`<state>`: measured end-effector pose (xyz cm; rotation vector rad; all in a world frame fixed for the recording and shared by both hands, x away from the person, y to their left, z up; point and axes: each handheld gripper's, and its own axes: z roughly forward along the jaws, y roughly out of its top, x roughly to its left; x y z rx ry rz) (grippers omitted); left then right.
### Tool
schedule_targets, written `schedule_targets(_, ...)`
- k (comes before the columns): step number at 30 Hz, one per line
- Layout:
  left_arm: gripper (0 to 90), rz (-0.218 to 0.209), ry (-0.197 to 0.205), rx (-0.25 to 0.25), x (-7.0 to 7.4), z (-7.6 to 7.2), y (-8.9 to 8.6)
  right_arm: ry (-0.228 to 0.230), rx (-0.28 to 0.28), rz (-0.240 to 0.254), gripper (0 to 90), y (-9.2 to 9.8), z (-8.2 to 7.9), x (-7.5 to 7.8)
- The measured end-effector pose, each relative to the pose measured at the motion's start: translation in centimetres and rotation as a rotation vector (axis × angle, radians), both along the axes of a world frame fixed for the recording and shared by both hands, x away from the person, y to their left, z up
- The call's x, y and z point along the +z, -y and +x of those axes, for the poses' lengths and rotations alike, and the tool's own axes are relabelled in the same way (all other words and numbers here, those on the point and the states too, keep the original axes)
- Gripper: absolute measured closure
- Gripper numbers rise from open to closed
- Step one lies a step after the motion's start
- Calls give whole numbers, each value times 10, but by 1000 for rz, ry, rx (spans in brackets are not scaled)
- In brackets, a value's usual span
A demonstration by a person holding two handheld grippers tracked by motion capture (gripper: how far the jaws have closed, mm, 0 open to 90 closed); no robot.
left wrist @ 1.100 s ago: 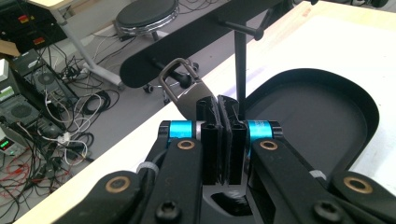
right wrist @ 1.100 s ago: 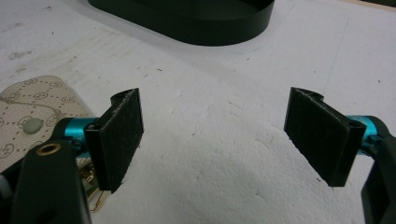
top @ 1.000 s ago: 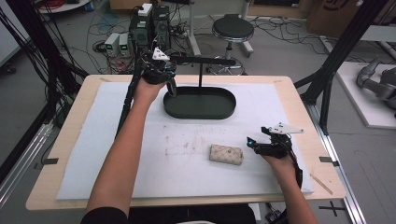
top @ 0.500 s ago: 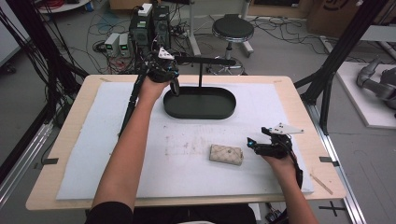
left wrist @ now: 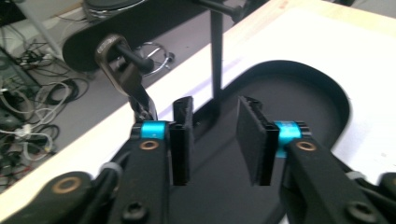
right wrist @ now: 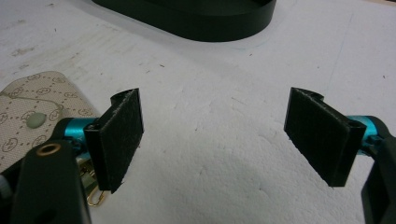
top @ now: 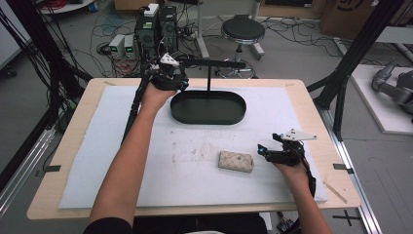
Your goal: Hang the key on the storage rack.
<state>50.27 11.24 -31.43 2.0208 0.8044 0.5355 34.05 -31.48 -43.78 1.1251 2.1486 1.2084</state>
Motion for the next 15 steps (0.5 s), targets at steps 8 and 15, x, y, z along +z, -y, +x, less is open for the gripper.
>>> schedule_targets(8, 482, -64, -28, -31, -21, -40, -31, -2, 13, 2, 202, -2, -2, 1)
schedule_targets(15, 391, -87, -49, -58, -41, -72, -52, 4, 17, 2, 202, -2, -2, 1)
